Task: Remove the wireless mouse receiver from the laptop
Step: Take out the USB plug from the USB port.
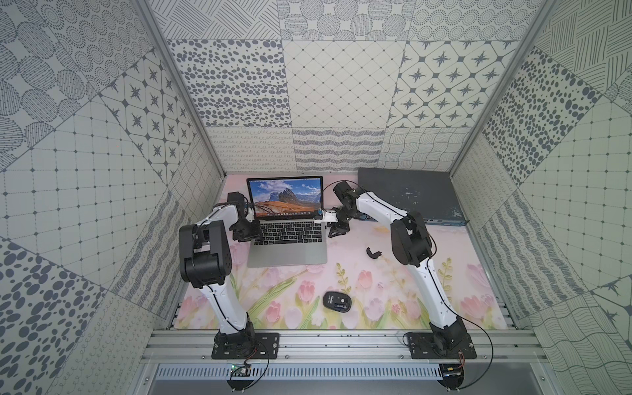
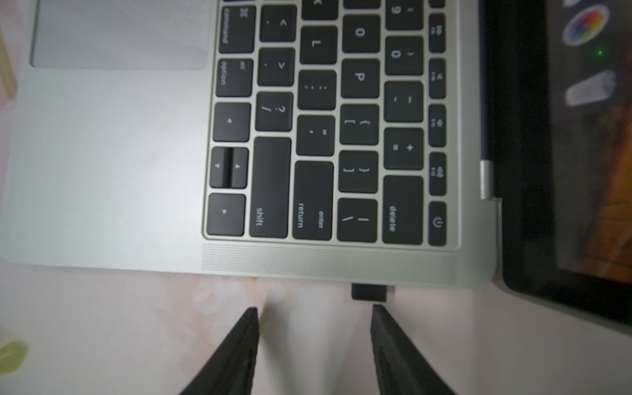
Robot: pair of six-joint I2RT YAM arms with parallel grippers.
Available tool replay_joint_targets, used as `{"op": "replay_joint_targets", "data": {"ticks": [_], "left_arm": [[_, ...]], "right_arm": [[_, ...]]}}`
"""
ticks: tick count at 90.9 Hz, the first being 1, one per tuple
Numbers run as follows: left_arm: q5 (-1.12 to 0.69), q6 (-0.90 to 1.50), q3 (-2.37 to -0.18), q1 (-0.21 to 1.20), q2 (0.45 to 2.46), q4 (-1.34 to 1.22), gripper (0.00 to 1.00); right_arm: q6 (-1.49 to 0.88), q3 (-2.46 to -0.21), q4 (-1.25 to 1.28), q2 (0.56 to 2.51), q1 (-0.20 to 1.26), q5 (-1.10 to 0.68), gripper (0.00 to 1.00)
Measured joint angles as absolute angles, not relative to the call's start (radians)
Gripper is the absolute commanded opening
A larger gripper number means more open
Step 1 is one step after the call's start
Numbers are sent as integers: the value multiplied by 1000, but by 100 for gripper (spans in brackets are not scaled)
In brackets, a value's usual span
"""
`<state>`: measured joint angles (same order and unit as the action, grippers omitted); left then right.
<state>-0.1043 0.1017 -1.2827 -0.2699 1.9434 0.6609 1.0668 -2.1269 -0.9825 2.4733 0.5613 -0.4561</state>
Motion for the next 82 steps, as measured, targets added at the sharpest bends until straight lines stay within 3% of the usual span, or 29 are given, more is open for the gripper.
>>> {"op": "replay_joint_targets", "data": {"ticks": [82], "left_arm": [[-137, 97, -1287, -286, 1956, 664, 40]], "right_arm": [[1063, -2257, -1013, 2545, 573, -436, 39]]}}
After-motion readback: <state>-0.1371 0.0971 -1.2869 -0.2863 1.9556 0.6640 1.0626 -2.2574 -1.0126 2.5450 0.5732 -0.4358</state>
